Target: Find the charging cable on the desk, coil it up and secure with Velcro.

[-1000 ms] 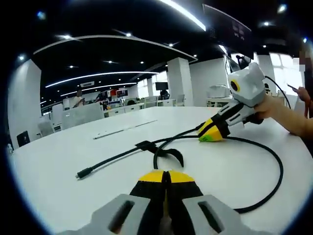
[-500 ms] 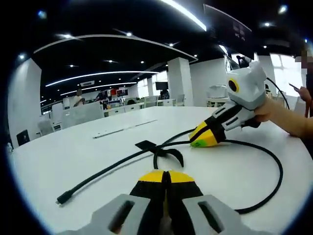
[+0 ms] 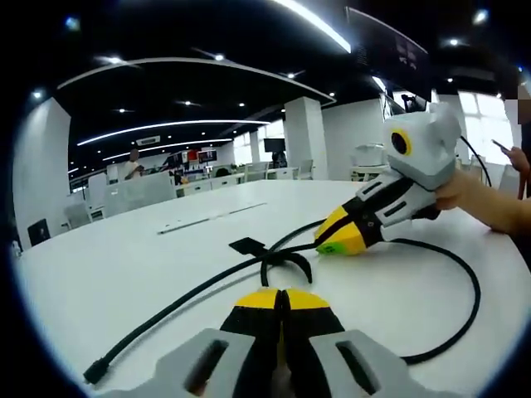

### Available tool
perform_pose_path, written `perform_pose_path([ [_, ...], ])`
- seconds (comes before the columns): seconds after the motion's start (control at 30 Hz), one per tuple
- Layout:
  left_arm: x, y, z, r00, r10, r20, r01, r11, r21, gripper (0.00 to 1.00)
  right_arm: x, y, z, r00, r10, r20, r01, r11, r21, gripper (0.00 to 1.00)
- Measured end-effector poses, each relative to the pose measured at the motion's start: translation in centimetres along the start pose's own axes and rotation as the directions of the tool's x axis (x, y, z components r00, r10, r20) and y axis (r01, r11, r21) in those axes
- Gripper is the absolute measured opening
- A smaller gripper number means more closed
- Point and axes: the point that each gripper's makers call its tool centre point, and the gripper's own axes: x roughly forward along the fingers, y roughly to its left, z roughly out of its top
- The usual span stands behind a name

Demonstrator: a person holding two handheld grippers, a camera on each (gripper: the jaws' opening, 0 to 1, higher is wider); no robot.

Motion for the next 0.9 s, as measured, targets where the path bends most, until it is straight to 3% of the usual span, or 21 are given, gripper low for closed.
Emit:
perform_pose_path([
  [0.1,0.0,0.0,0.0,1.0,0.0,0.001,0.0,1.0,0.0,0.02,0.3,0.0,-0.8,1.0,0.003,-0.019,-0.003,1.0,0.006,0.07],
  [0.5,0.0,0.0,0.0,1.0,0.0,0.004,0.0,1.0,0.009,0.03,0.2,-0.3,-0.8,1.0,0.007,0.001,-0.007,0.999,0.053,0.07],
  [0.53,-0.1,0.1,0.1,1.0,0.007,0.004,-0.007,1.0,0.022,0.04,0.3,-0.2,-0.8,1.0,0.006,0.003,-0.006,0.998,0.055,0.07],
  [0.67,0.1,-0.2,0.1,1.0,-0.007,-0.005,0.007,0.999,0.034,0.25,0.3,-0.3,-0.8,1.0,0.003,0.001,-0.003,0.999,0.048,0.07],
  [0.9,-0.6,0.2,1.8,0.999,-0.001,0.049,-0.002,0.999,0.053,0.27,0.4,-0.2,-0.7,1.0,0.0,0.002,0.0,0.999,0.038,0.07],
])
